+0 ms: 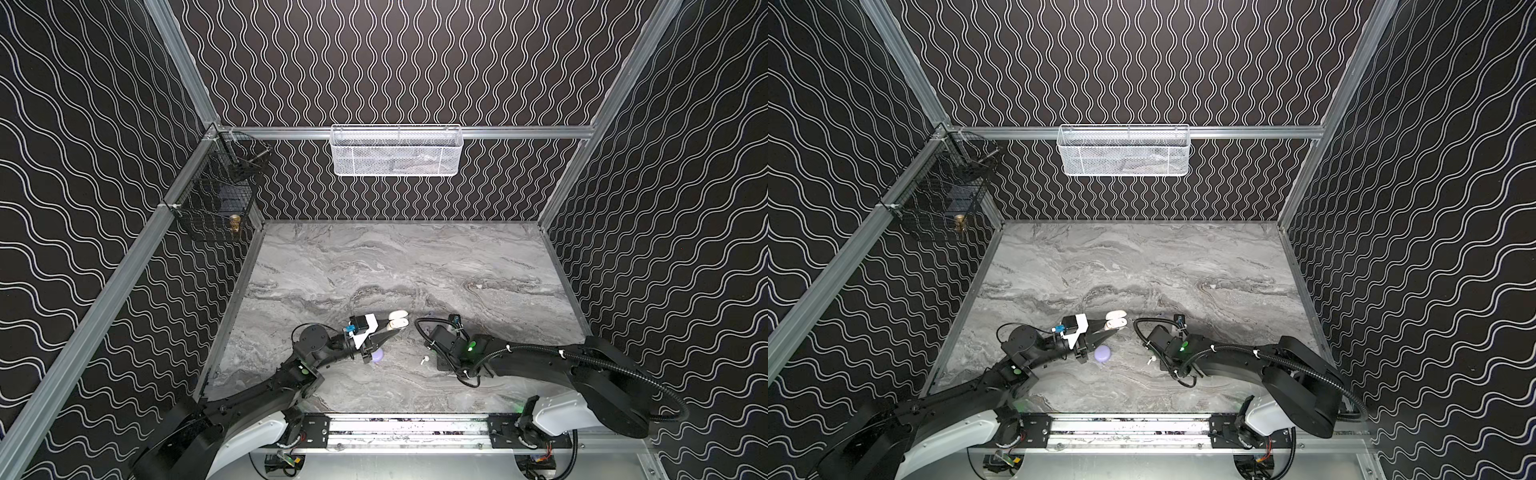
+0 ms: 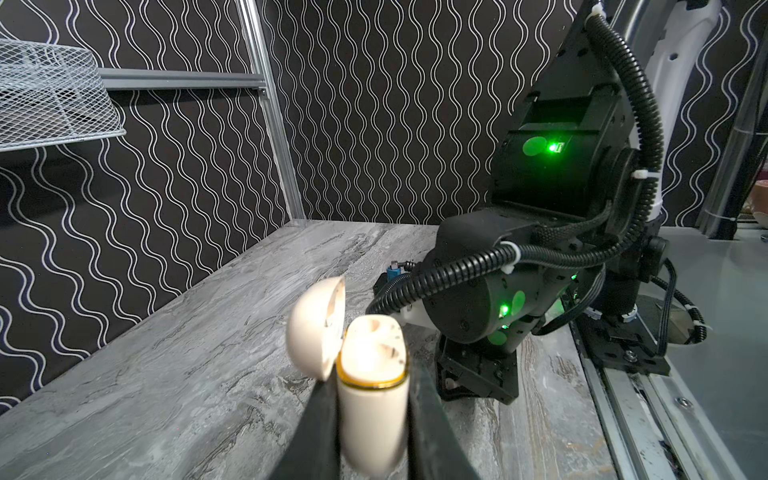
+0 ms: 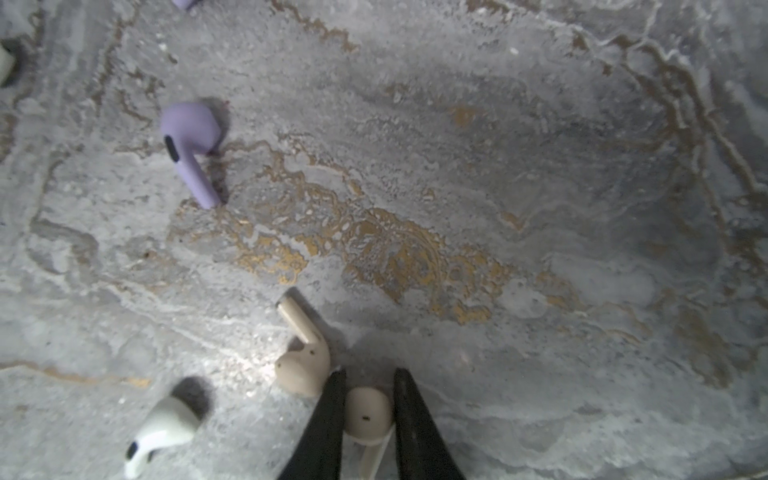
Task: Insert the wireless bluetooth earbuds into the charging case
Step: 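Lower the right gripper and close it on a cream earbud, then lift the cream earbud and carry it over the open case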
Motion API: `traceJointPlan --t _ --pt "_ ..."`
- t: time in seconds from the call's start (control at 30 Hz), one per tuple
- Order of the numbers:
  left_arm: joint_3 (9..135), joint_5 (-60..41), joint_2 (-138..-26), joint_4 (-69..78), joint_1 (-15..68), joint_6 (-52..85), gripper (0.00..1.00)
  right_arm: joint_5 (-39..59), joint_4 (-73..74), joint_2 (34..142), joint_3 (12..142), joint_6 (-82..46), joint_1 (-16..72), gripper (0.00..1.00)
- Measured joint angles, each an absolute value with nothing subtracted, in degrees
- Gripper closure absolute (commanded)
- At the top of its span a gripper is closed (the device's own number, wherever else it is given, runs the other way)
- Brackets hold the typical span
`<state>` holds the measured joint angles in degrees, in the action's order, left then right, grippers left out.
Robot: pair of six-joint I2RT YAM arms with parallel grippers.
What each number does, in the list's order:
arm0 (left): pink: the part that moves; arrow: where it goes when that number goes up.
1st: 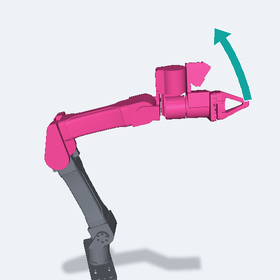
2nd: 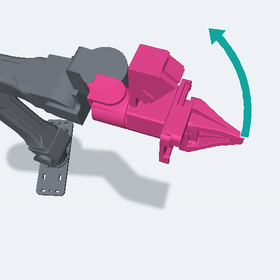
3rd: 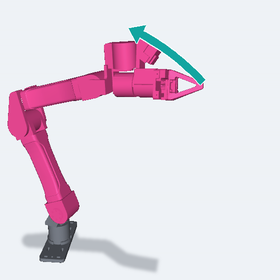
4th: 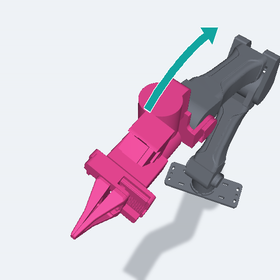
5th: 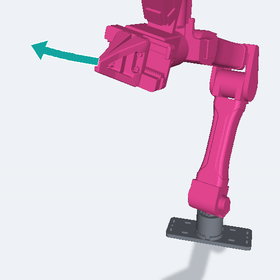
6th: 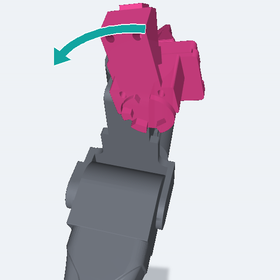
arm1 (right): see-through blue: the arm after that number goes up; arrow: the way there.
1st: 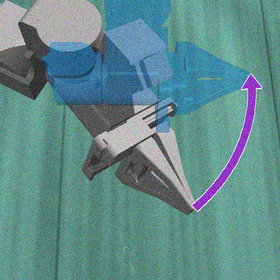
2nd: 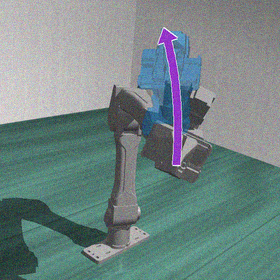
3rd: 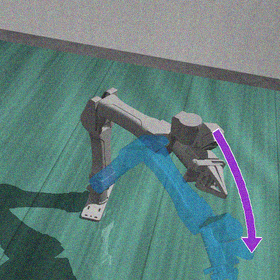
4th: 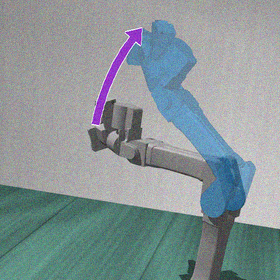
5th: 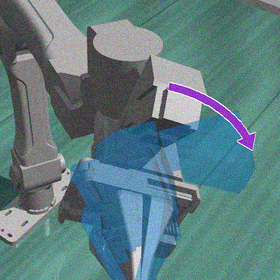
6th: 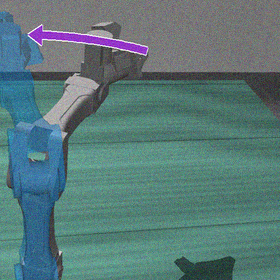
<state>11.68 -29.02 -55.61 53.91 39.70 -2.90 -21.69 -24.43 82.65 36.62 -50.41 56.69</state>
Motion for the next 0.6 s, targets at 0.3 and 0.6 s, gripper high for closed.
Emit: traceJointPlan --t 0.3,0.6 --pt "11.66 -29.04 -55.53 53.95 39.70 -2.87 1.00 -21.15 -25.98 81.49 36.82 -50.54 57.34 0.83" --pt "11.18 -30.28 -56.25 56.21 39.70 -1.80 1.00 -29.47 -33.89 70.17 47.88 -50.41 61.63 0.84"
